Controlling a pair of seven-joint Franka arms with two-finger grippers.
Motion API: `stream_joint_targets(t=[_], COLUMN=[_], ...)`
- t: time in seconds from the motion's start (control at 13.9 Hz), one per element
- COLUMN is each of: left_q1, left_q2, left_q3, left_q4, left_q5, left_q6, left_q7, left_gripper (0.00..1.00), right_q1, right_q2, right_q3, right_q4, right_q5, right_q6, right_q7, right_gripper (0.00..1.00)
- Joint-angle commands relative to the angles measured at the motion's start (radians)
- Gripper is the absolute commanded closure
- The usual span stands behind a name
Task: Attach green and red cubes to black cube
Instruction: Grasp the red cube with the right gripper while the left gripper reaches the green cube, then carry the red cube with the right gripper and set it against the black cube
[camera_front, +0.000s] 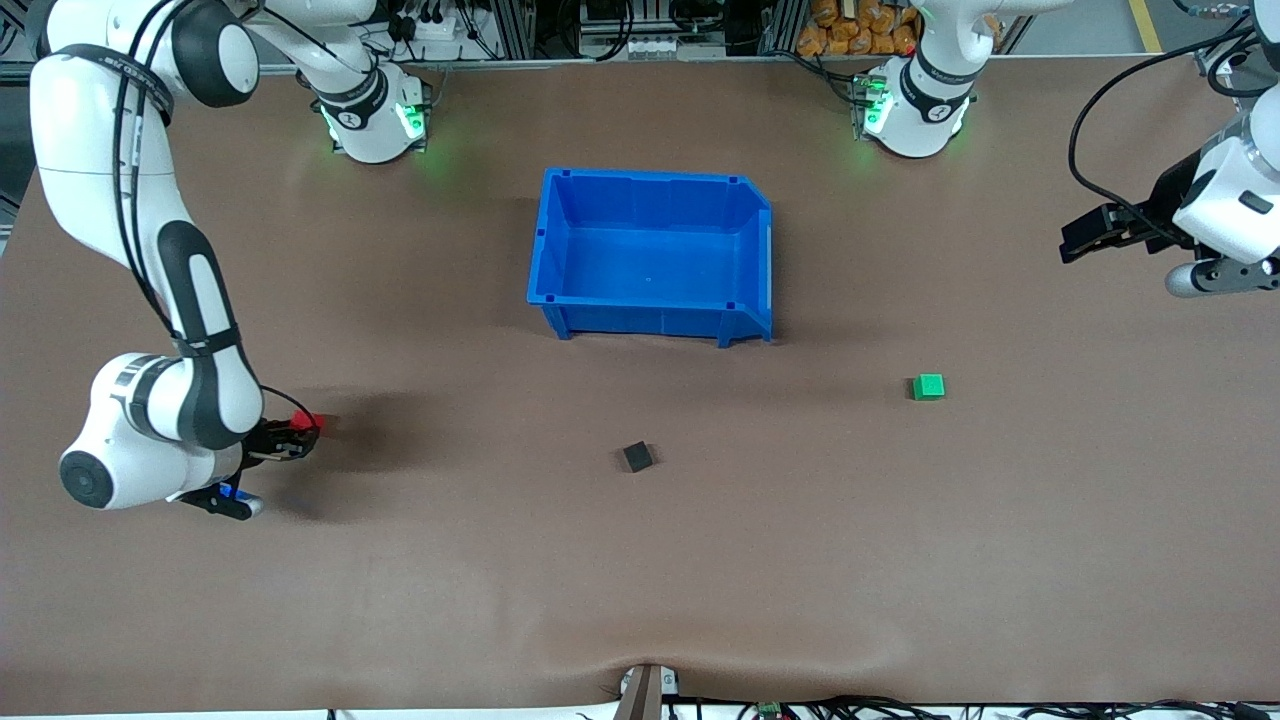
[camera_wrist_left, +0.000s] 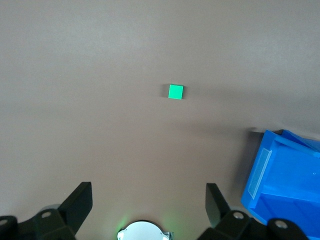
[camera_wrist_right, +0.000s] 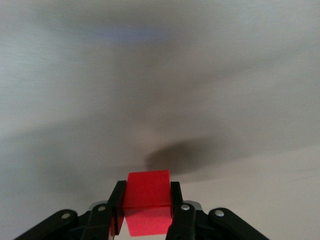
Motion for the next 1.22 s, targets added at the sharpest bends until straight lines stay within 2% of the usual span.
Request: stream_joint_targets(t=[0.0,0.22,0.5,0.72,1.15], left_q1=[0.002,-0.009,-0.052,-0.071,-0.055], left_q2=[0.027,0.074,0.087,0.125,0.240], left_q3=[-0.004,-0.004,-0.006,-0.007,-0.007], left_q4=[0.009,-0.006,-0.146,-0.236,-0.342], left_q5=[0.009,0.009,0.010,0.010,0.009], left_q6=[0.023,0.070,0.262,0.392,0.618], left_q7=[-0.022,-0.083,-0.106,-0.106,-0.105], left_gripper=[0.00,0.00,0.00,0.00,0.00], right_q1=[0.028,0.112,0.207,0.342,0.491], right_q2=[0.011,0.001,0.003,0.004,0.063], right_q3=[0.012,0.017,0.020,0.019,0.017], right_q4=[0.080,0.086,0.088,0.085,0.086], right_q5=[0.110,0.217,0.397,0.408,0.397], right_q6=[-0.035,-0.044,-0.028,0.174,0.477], right_q7=[0.221,0.518,0.881,1.072,1.054], right_gripper=[1.00,1.00,1.00,1.00,1.00])
